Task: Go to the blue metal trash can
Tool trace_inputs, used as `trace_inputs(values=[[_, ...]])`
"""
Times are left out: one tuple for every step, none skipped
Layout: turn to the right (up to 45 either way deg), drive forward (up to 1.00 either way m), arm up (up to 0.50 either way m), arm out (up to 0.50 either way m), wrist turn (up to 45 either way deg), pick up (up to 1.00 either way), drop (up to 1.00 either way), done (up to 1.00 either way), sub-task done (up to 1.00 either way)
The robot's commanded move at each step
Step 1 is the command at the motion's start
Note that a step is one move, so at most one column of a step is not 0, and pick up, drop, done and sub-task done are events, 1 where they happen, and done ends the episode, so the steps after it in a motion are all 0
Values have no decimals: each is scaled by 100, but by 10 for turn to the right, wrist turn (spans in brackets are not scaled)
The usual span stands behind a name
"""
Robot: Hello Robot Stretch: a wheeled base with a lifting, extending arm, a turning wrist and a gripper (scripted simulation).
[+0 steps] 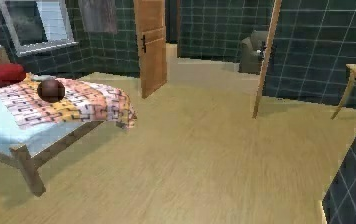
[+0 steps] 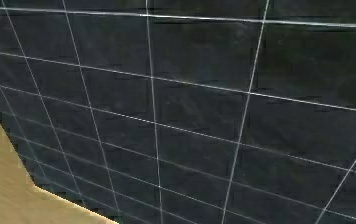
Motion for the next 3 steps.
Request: trace_inputs(values=[[60,0,0,0,0,0,0,0,0],[0,100,0,0,0,0,0,0,0],[0,100,0,0,0,0,0,0,0]])
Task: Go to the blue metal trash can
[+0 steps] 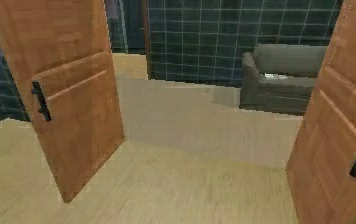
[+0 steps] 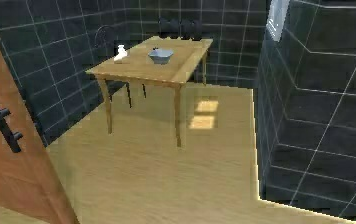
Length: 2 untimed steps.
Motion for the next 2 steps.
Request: trace_inputs(values=[[0,100,0,0,0,0,0,0,0],[30,0,0,0,0,0,0,0,0]])
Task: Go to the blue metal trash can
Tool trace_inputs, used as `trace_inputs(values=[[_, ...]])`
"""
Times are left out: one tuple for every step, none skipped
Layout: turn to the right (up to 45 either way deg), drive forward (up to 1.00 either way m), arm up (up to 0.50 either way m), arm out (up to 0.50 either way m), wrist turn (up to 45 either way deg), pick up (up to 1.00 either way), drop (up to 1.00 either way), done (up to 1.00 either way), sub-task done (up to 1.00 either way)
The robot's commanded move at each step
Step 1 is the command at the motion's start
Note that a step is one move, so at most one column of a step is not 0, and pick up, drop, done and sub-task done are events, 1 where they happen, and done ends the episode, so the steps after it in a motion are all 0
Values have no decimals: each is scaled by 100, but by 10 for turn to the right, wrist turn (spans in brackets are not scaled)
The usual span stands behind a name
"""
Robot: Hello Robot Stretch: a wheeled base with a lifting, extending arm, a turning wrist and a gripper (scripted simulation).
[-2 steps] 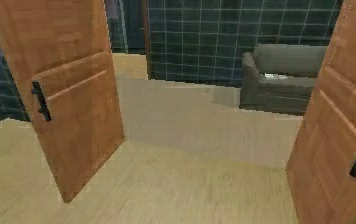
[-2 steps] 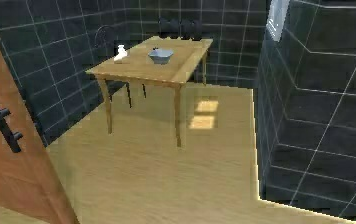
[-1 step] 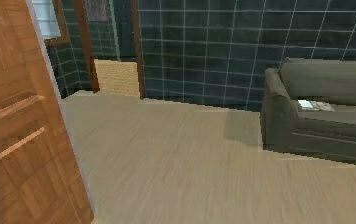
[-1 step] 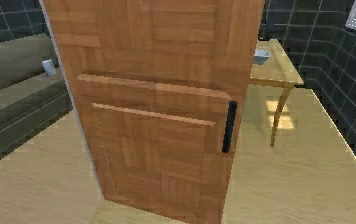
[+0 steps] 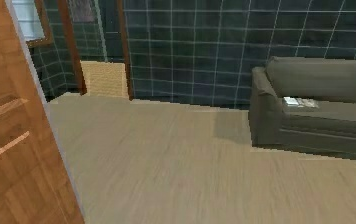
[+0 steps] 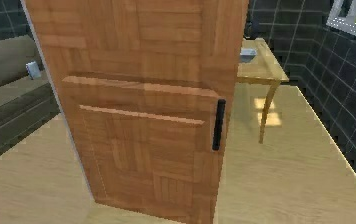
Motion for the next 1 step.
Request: trace_inputs(values=[[0,100,0,0,0,0,0,0,0]])
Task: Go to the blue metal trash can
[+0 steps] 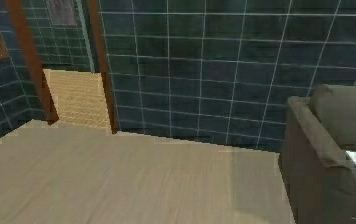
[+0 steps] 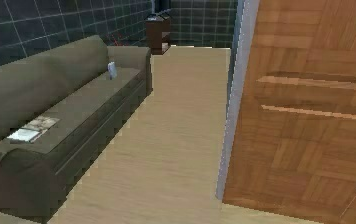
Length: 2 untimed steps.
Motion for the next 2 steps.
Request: trace_inputs(values=[[30,0,0,0,0,0,0,0,0],[0,25,0,0,0,0,0,0,0]])
